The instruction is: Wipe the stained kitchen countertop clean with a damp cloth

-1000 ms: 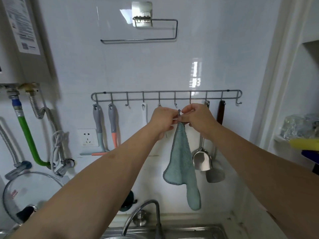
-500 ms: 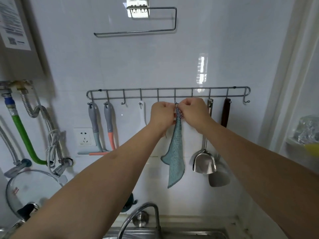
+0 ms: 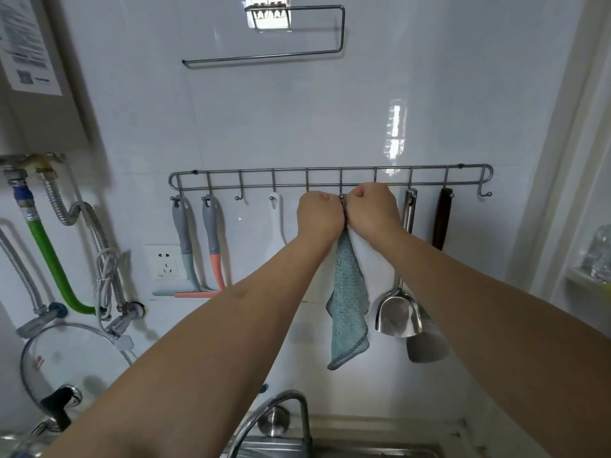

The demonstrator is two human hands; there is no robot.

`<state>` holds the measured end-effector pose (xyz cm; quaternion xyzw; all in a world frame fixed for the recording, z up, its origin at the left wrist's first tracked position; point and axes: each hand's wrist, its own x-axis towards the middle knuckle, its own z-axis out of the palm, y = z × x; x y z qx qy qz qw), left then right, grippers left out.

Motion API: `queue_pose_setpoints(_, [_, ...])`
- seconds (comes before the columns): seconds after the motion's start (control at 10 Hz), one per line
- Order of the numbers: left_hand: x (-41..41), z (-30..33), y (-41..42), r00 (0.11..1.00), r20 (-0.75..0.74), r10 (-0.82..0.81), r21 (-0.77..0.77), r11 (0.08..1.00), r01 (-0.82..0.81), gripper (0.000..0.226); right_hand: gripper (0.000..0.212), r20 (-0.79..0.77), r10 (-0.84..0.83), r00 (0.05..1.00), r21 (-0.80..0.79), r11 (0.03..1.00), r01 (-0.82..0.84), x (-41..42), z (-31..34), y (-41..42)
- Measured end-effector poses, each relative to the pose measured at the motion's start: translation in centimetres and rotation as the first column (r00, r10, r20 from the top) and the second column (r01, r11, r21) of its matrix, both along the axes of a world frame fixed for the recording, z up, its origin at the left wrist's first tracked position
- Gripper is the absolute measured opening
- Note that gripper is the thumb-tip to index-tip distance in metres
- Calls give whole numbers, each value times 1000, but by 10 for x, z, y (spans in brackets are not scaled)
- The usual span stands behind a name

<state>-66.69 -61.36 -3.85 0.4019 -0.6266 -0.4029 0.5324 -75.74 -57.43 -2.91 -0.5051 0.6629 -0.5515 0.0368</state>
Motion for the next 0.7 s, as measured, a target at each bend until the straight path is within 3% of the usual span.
queue_pose_setpoints(0.2, [1, 11, -3, 979, 154, 135, -42, 991, -130, 38, 32, 58, 58, 997, 55, 997, -61, 1, -2, -3])
queue_pose_setpoints(0.3, [4, 13, -2, 965, 240, 109, -7, 994, -110, 21, 26, 54, 64, 996, 85, 994, -68, -1, -4, -3])
queue_pose_setpoints(0.5, [20, -10, 13, 917, 372, 143, -188, 979, -76, 24, 9, 4, 64, 998, 96, 993, -64, -4, -37, 2])
queue_pose_setpoints(0.7, [47, -47, 27, 888, 446, 110, -116, 991, -64, 18, 15, 1, 116, 993, 218, 969, -113, 10, -87, 9])
